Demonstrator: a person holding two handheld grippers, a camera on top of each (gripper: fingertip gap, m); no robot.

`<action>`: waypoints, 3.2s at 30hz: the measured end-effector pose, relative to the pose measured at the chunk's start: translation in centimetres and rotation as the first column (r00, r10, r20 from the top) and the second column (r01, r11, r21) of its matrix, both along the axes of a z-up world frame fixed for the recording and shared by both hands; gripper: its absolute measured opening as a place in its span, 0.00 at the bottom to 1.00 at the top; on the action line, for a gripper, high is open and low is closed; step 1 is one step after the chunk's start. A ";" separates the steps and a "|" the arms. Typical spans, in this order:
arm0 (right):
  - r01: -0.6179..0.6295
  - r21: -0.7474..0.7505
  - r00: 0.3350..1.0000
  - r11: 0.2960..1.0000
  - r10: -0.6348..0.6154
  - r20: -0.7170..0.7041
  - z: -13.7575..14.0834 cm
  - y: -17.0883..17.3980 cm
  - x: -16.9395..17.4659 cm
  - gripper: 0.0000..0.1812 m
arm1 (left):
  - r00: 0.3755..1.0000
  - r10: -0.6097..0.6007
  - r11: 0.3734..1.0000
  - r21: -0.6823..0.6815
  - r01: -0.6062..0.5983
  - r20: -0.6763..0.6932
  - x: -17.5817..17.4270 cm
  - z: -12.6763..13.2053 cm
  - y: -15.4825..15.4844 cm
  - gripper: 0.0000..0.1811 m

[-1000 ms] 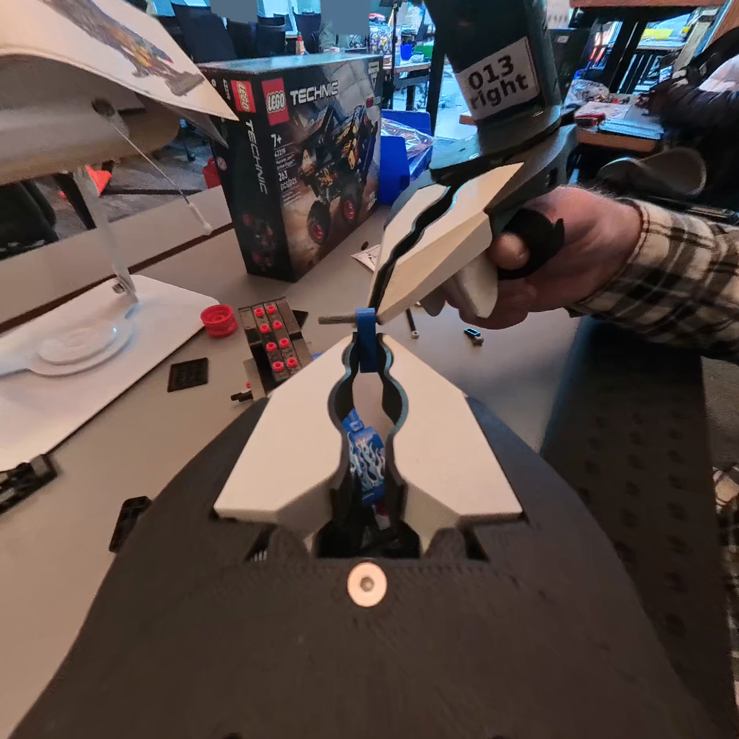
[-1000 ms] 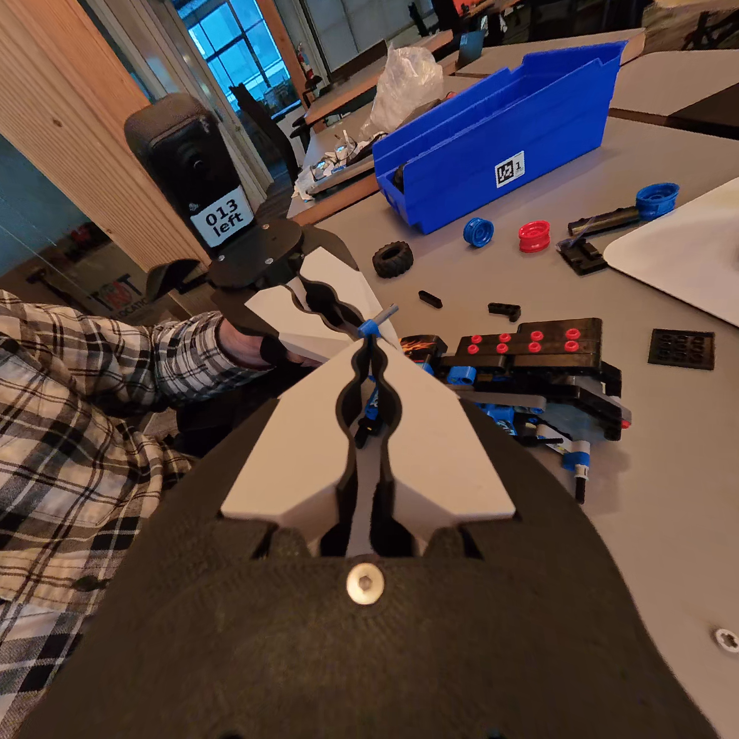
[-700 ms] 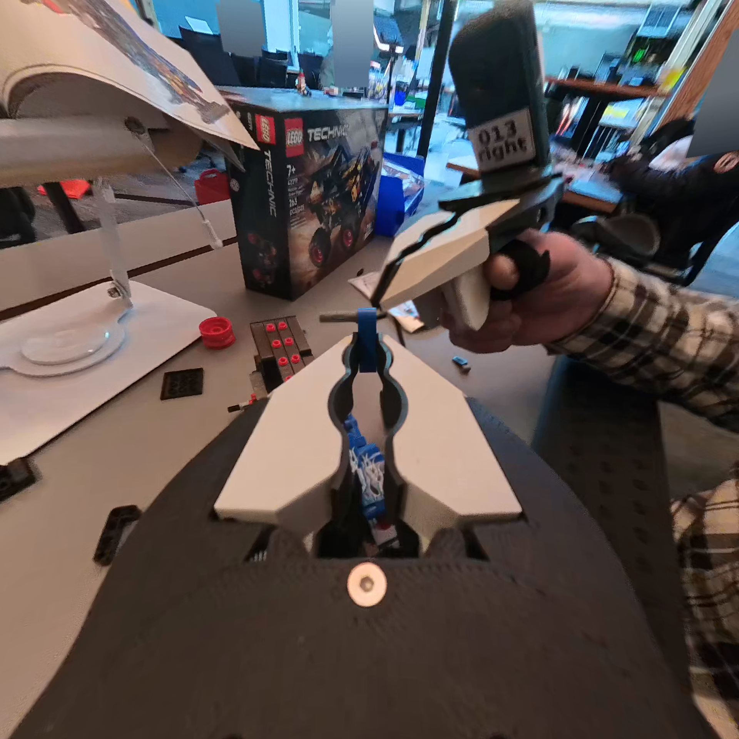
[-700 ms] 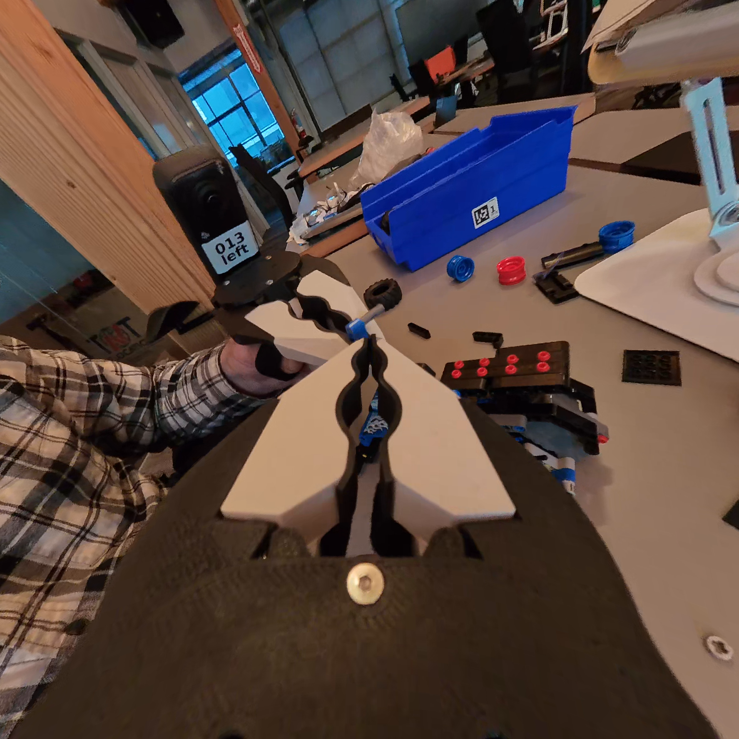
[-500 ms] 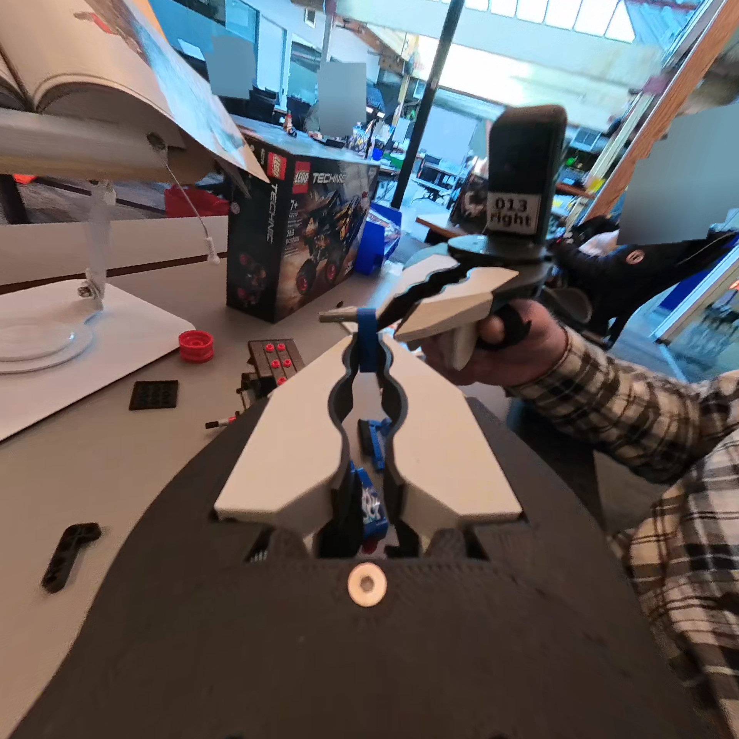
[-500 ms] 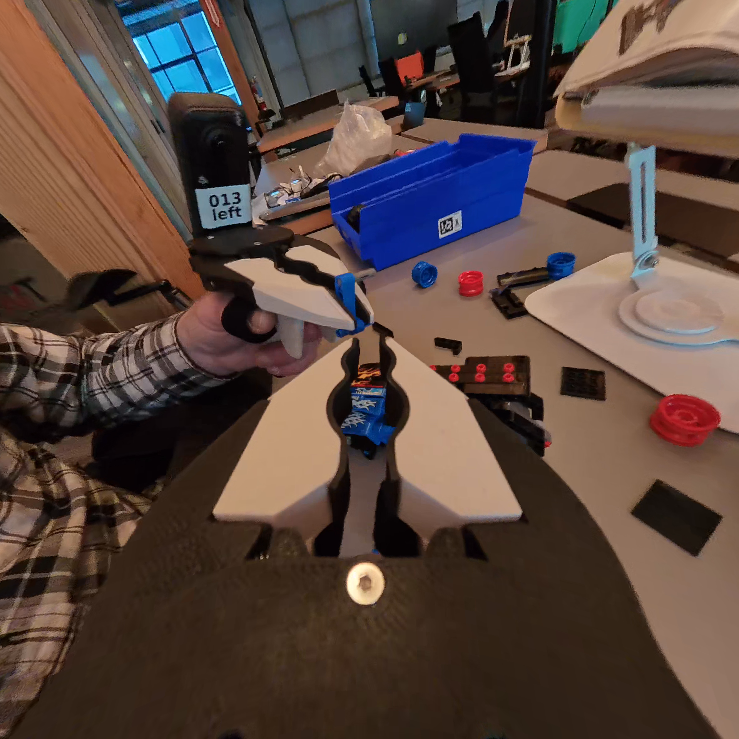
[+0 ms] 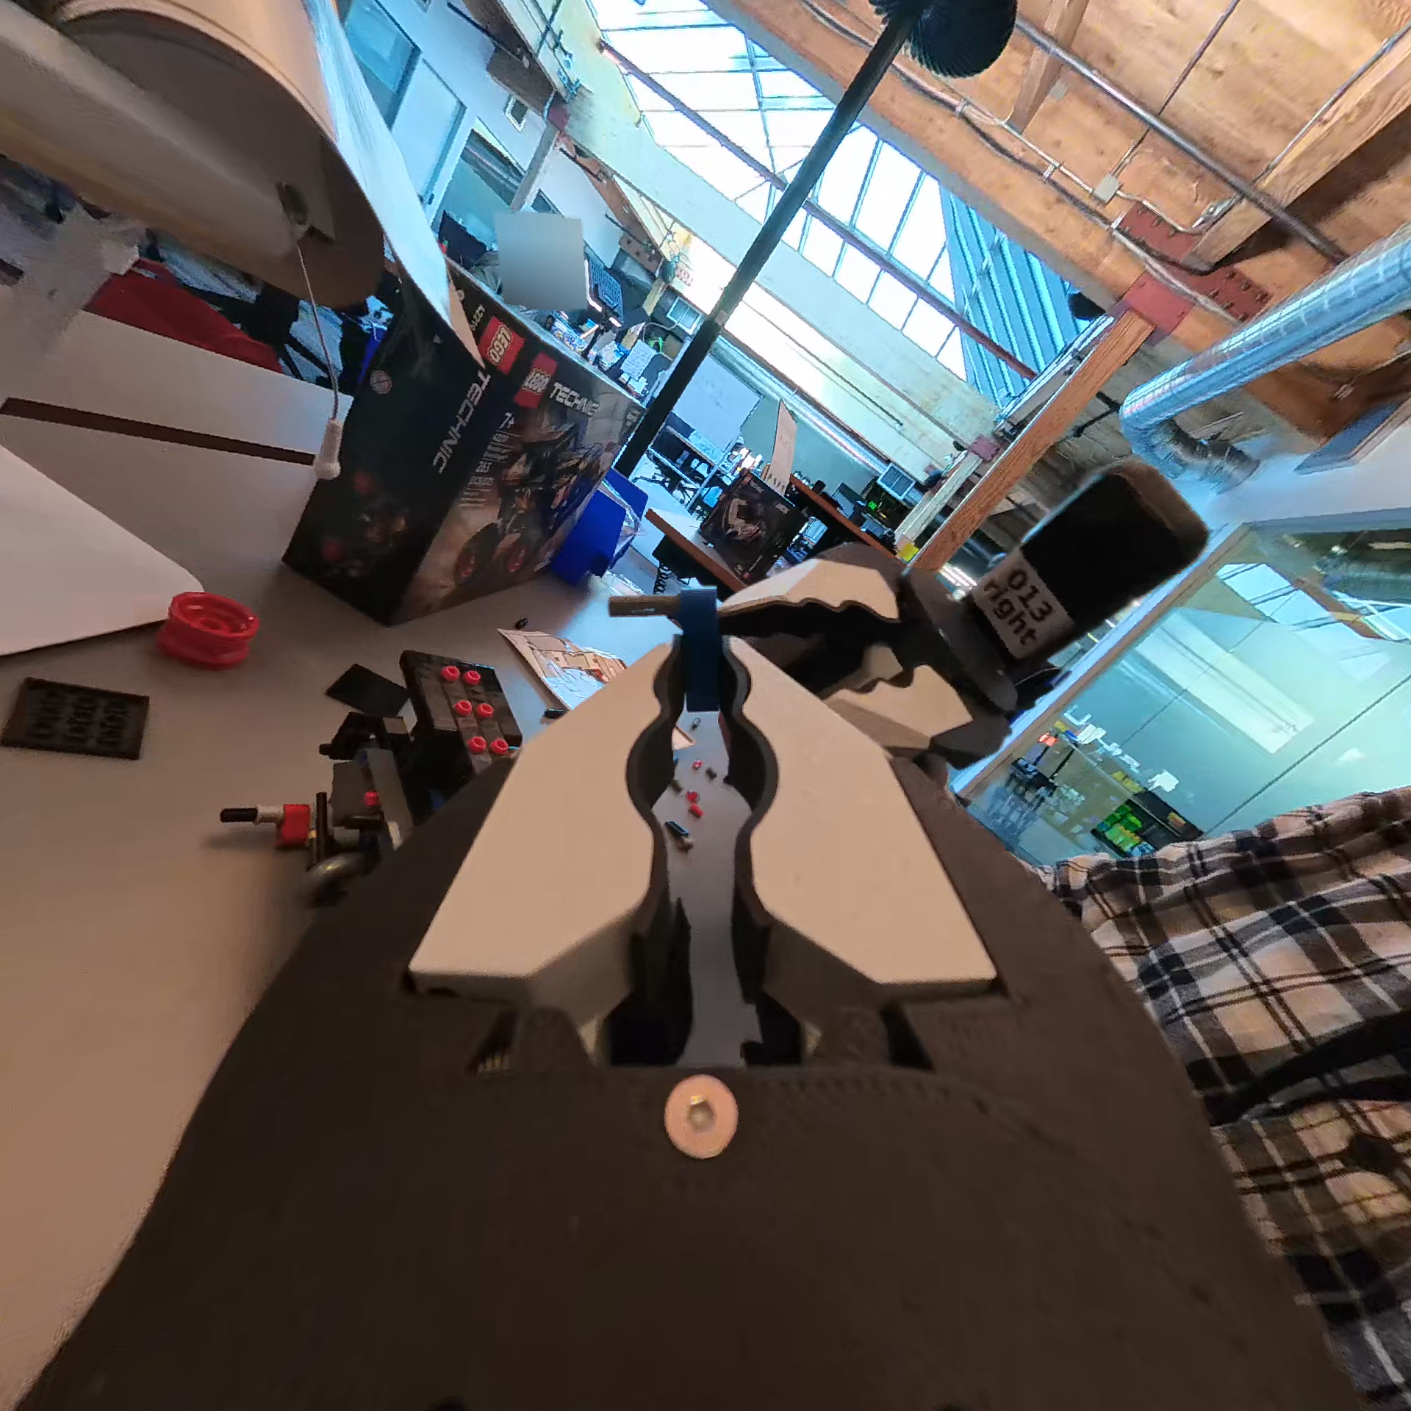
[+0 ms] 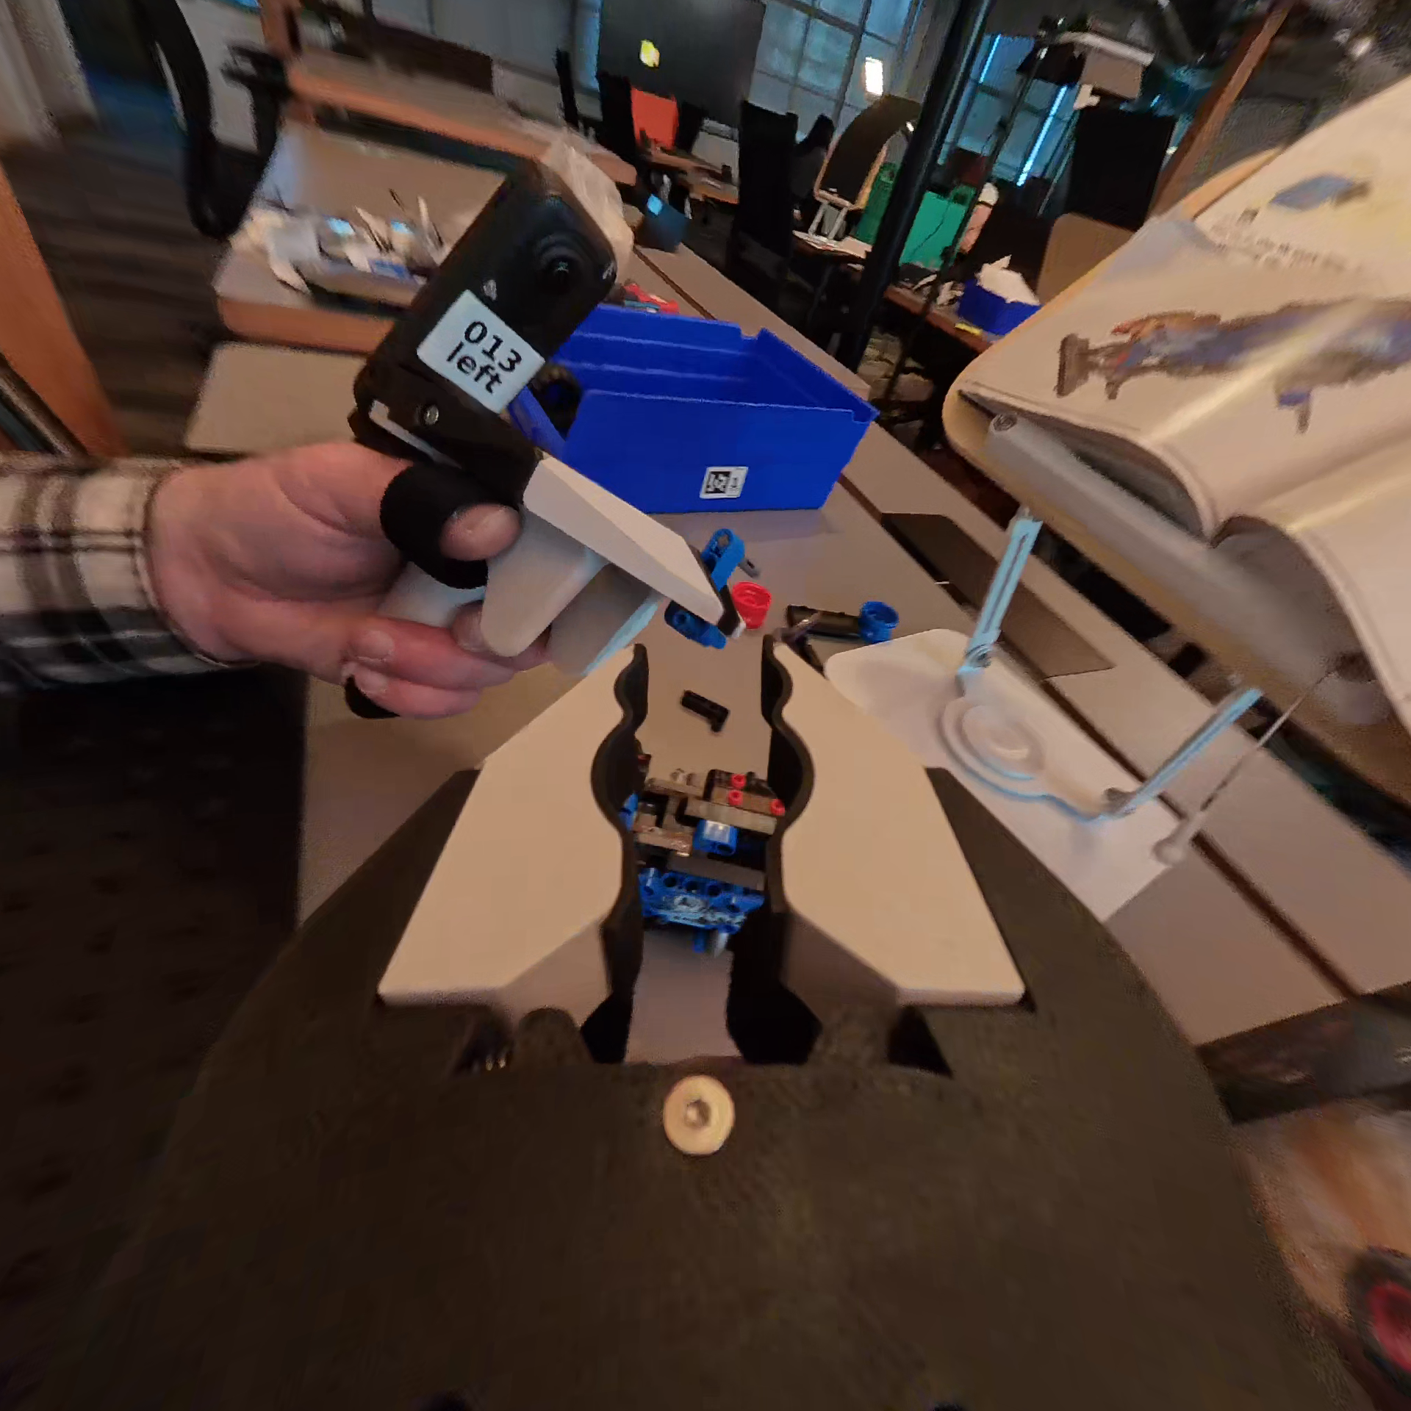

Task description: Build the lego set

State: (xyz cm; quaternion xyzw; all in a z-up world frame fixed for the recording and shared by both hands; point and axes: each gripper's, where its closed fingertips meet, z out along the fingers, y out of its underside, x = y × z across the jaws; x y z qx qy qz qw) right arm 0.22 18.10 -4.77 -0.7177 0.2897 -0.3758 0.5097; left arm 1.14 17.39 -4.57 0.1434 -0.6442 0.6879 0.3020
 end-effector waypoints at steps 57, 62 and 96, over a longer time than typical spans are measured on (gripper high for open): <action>0.146 -0.014 0.986 0.989 -0.145 0.077 0.7 0.2 2.7 0.08 | 0.991 0.072 0.989 -0.121 -0.086 -0.111 2.0 1.1 1.3 0.03; 0.123 -0.060 0.991 0.991 -0.119 0.063 0.0 1.2 2.3 0.13 | 0.992 0.043 0.991 -0.124 -0.058 -0.120 1.4 1.1 0.9 0.03; 0.186 -0.075 0.975 0.980 -0.175 0.137 -0.3 0.4 2.5 0.07 | 0.994 0.109 0.993 -0.040 -0.109 -0.001 1.1 0.1 0.8 0.03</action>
